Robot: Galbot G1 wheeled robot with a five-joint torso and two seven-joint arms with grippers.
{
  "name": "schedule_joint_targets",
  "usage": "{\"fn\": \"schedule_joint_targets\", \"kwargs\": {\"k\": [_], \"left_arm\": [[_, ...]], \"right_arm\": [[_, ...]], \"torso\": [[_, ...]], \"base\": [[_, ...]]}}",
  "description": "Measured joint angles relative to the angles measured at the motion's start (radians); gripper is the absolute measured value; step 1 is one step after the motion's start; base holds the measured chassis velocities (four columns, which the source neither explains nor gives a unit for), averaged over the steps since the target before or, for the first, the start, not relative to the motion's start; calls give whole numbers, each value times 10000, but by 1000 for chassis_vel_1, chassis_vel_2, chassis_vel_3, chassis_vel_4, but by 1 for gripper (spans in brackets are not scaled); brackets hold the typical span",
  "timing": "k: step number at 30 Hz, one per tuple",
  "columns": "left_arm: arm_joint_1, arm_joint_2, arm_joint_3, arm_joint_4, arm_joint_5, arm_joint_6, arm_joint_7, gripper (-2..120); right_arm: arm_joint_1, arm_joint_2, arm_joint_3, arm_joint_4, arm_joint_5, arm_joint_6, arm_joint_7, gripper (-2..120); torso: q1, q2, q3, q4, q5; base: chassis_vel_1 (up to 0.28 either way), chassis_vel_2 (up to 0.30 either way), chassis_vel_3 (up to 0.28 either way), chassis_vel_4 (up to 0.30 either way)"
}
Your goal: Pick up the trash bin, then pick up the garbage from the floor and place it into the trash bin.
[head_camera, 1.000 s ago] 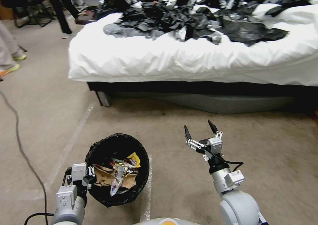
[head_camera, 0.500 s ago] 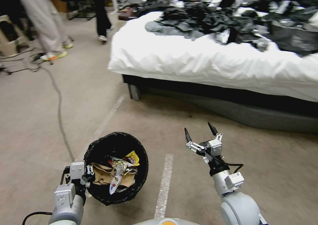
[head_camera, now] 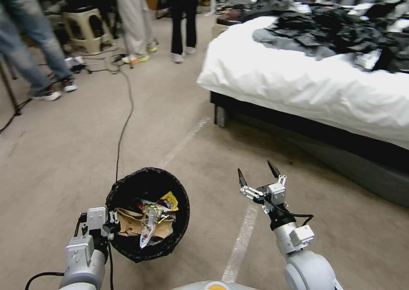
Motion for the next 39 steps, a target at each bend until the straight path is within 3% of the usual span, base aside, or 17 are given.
{"fn": "schedule_joint_targets", "kwargs": {"k": [39], "left_arm": [[119, -59, 108, -98, 77, -175, 9, 0]], "right_arm": [[-210, 102, 104, 154, -75, 122, -48, 100]], "torso": [[0, 0, 0, -3, 0]], "base": [[127, 125, 126, 127]]}}
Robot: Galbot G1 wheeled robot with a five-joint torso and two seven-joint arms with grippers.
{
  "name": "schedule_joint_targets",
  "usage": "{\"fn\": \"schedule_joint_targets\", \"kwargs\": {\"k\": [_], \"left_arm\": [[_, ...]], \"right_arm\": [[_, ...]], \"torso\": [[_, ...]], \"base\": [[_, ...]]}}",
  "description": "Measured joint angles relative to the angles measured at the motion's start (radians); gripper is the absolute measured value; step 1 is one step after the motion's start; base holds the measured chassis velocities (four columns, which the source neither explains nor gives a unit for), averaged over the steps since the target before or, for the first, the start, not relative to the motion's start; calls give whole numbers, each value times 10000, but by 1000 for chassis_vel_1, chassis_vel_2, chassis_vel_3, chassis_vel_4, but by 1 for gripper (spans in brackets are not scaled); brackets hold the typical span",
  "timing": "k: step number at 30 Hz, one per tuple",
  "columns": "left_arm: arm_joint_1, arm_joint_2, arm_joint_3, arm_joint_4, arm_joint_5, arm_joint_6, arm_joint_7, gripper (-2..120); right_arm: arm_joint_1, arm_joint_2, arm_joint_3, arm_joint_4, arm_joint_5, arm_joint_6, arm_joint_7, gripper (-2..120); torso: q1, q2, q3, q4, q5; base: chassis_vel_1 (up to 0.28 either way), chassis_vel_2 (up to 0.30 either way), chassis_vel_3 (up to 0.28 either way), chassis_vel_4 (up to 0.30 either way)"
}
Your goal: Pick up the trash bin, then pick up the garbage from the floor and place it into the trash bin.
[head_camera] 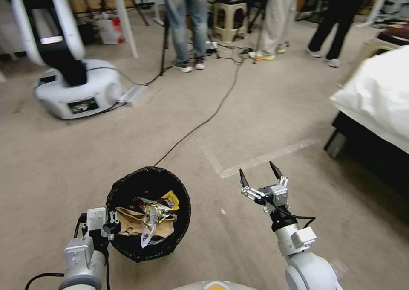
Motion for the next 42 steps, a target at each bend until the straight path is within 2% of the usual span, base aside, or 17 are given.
{"fn": "schedule_joint_targets", "kwargs": {"k": [7, 13, 18, 21, 31, 35, 42], "left_arm": [[0, -10, -5, 69, -23, -69, -3, 0], [-18, -7, 3, 136, -64, -84, -3, 0], [-40, 18, 79, 242, -507, 84, 37, 0], [-60, 73, 196, 360, -1213, 571, 195, 0], [-176, 232, 422, 551, -2172, 1545, 860, 0], [-280, 321, 582, 719, -2865, 2031, 1104, 0], [-652, 394, 817, 1033, -4090, 2612, 1097, 0]], "right_arm": [[-22, 17, 2, 51, -19, 2, -2, 100], [-50, 23, 2, 67, -30, 6, -1, 100], [-125, 53, 12, 75, -68, 63, -11, 100], [-220, 71, 20, 72, -112, 132, -52, 100], [-301, 63, 137, 70, -116, 209, -105, 100], [-335, 88, 142, 70, -115, 252, -137, 100], [-457, 133, 189, 50, -141, 382, -250, 100]], "torso": [[-1, 0, 0, 7, 0], [0, 0, 0, 1, 0], [-1, 0, 0, 0, 1], [0, 0, 0, 1, 0], [0, 0, 0, 2, 0], [-1, 0, 0, 3, 0], [0, 0, 0, 2, 0]], "base": [[128, 124, 117, 124], [43, 34, 41, 33], [0, 0, 0, 0], [0, 0, 0, 0], [0, 0, 0, 0], [0, 0, 0, 0], [0, 0, 0, 0]]}}
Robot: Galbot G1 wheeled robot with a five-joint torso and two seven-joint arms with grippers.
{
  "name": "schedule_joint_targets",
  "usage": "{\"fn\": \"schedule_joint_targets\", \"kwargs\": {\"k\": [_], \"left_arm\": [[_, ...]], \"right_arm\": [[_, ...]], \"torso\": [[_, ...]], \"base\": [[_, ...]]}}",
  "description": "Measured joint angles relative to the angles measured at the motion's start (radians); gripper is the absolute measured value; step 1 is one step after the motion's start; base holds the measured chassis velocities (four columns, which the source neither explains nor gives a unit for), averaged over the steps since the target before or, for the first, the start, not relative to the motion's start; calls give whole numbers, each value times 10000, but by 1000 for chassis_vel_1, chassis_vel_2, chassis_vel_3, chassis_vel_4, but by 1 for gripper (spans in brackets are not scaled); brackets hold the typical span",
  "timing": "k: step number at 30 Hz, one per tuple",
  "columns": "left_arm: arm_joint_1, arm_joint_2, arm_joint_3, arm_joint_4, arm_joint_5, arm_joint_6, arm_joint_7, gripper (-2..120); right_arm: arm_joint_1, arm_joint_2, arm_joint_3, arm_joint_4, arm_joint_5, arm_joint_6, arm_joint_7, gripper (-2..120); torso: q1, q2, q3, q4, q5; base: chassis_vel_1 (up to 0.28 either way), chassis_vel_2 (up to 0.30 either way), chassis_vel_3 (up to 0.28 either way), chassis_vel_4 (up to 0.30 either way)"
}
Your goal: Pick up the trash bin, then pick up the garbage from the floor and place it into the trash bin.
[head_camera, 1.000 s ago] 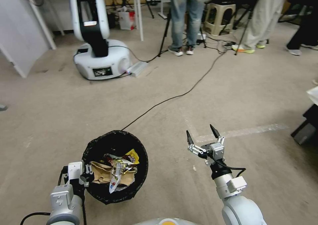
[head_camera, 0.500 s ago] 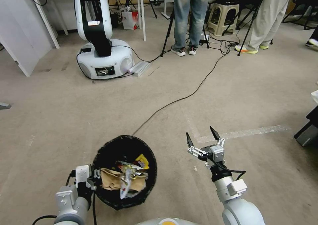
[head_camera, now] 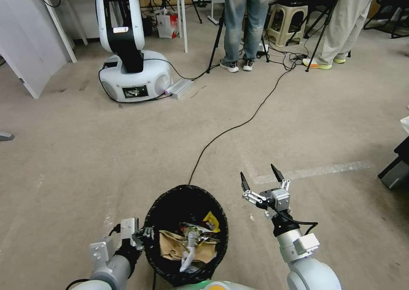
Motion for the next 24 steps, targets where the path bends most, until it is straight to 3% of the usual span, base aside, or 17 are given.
{"fn": "schedule_joint_targets", "kwargs": {"k": [11, 21, 24], "left_arm": [[-1248, 41, 296, 1167, -656, 271, -223, 0], [-1565, -131, 444, 1115, -1030, 153, -230, 0], [-1615, -167, 168, 631, -1528, 98, -324, 0]], "right_arm": [[-285, 56, 360, 10, -200, 440, -280, 100], [-296, 83, 488, -10, -232, 482, -316, 100], [-292, 85, 527, -11, -245, 481, -331, 100]], "torso": [[0, 0, 0, 0, -1], [0, 0, 0, 0, -1], [0, 0, 0, 1, 0]], "base": [[0, 0, 0, 0], [0, 0, 0, 0], [0, 0, 0, 0]]}}
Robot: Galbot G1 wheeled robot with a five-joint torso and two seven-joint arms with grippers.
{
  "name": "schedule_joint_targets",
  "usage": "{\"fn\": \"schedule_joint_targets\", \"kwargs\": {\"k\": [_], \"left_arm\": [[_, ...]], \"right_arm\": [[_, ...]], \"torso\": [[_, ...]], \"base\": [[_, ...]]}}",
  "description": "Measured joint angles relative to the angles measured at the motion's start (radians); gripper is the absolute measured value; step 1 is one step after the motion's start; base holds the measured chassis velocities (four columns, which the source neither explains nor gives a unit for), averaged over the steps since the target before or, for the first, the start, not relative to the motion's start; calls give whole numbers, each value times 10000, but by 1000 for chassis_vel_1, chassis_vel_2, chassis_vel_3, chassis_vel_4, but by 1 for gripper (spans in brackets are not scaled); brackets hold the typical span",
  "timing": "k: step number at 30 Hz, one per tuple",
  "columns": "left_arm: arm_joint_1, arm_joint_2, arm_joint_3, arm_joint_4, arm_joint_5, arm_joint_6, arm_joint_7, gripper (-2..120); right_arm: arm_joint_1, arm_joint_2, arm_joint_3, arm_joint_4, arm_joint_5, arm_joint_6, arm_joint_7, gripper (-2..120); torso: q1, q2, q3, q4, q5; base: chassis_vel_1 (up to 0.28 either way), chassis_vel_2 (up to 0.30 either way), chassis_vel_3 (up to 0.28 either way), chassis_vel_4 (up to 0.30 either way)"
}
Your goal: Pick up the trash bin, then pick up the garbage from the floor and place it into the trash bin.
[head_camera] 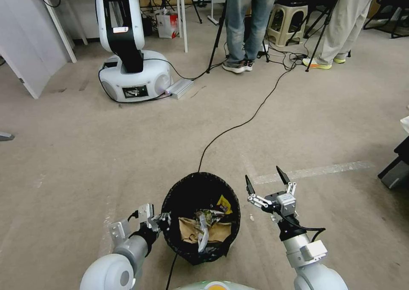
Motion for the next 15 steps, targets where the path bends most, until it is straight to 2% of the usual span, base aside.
{"fn": "schedule_joint_targets", "kwargs": {"k": [7, 13, 15], "left_arm": [[-252, 6, -1001, -842, -1223, 123, -501, 0], [-371, 116, -1761, -992, -1776, 178, -902, 0], [-513, 151, -2014, -991, -2033, 164, -1383, 0]], "right_arm": [[-4, 0, -2, -110, -16, 0, -19, 100], [75, 8, -58, -161, -27, -1, -22, 100], [118, 29, -134, -183, -55, -20, -23, 100]], "torso": [[0, 0, 0, 0, 0], [0, 0, 0, 1, -1], [-1, 0, 0, 0, -2]], "base": [[0, 0, 0, 0], [0, 0, 0, 0], [0, 0, 0, 0]]}}
